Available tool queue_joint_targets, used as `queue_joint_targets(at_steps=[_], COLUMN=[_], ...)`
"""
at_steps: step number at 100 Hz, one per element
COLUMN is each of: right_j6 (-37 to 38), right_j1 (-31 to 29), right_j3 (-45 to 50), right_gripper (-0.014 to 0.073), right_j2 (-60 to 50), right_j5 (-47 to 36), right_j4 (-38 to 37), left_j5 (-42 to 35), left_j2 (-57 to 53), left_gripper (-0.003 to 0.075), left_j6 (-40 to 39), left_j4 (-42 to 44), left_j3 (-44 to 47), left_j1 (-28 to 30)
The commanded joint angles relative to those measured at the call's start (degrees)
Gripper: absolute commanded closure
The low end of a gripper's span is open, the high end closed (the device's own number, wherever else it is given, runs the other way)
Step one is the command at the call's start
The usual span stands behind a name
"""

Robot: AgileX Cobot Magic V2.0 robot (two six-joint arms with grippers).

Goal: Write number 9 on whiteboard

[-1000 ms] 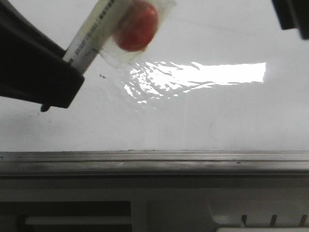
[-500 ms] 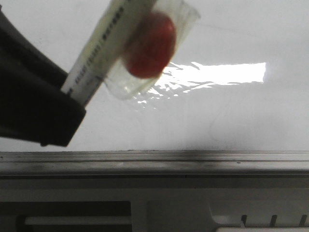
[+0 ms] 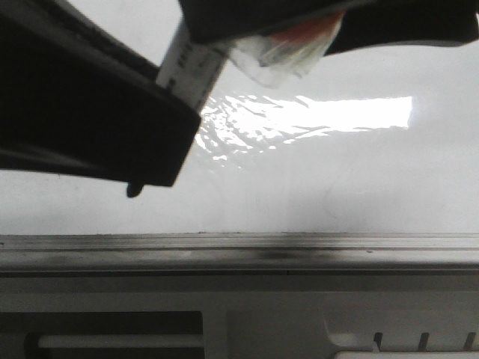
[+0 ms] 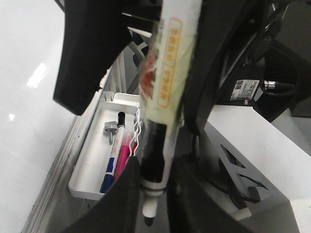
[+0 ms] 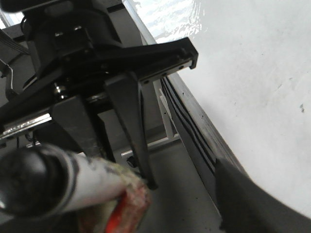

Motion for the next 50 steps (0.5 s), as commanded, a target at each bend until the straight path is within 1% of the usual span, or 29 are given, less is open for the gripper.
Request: queue_joint_targets(at_steps=[1, 3, 15, 17, 22, 25, 33, 37, 40, 42, 44, 46, 49, 50], right_j6=[-0.8, -0.8, -0.8, -0.9, -2.4, -2.9, -2.9, -2.3, -1.1, -0.4, 1.4, 4.9, 8.0, 10.2], right_j1=[0.1, 0.1, 0.1, 0.1, 0.1, 0.1, 0.1, 0.1, 0.1, 0.1, -0.1, -0.2, -0.4, -0.6], right_j3=[-2.1, -2.1, -2.1, -2.1, -2.1, -2.1, -2.1, -2.1, -2.1, -2.1, -2.2, -2.5, -2.9, -3.2], right_gripper=[0.0263, 0.0285, 0.0505, 0.0531, 0.0636, 0.067, 0.0669, 0.0669, 0.0669, 0.0669, 0.0669, 0.0669, 0.0669, 0.0668], right_j2=[-0.3, -0.3, -0.3, -0.3, -0.3, -0.3, -0.3, -0.4, -0.7, -1.0, -1.2, -1.6, -1.9, -2.0], right_j5=[0.9, 0.9, 1.0, 1.0, 1.0, 0.6, -0.8, -2.3, -3.6, -4.4, -5.1, -5.9, -6.0, -5.9], right_j4=[4.6, 4.8, 5.2, 5.2, 5.2, 5.2, 4.7, 3.3, 1.4, -0.7, -3.1, -5.9, -10.3, -11.5], left_j5=[1.3, 1.3, 1.3, 1.3, 1.0, -0.2, -3.5, -5.7, -6.8, -7.9, -8.3, -8.8, -9.4, -9.5], left_j2=[-0.4, -0.4, -0.4, -0.4, -0.4, -0.4, -0.7, -1.4, -2.1, -2.9, -3.4, -4.3, -5.5, -5.9], left_gripper=[0.074, 0.074, 0.074, 0.074, 0.074, 0.074, 0.0726, 0.0686, 0.0645, 0.0594, 0.0568, 0.0511, 0.0468, 0.0442], left_j6=[0.3, 0.3, 0.3, 0.3, 0.3, 0.3, 0.3, 0.3, 0.0, -0.2, -0.6, -1.7, -3.0, -3.9], left_j4=[-3.9, -3.9, -3.9, -3.9, -3.9, -3.9, -3.9, -3.9, -4.0, -4.1, -4.1, -4.1, -4.1, -4.1], left_j3=[-1.5, -1.5, -1.5, -1.5, -1.5, -1.5, -1.5, -1.6, -1.6, -1.7, -1.7, -1.7, -1.7, -1.7], left_j1=[-0.1, -0.1, -0.1, -0.1, -0.1, -0.1, -0.1, -0.1, -0.1, -0.1, -0.1, 0.0, 0.2, 0.2])
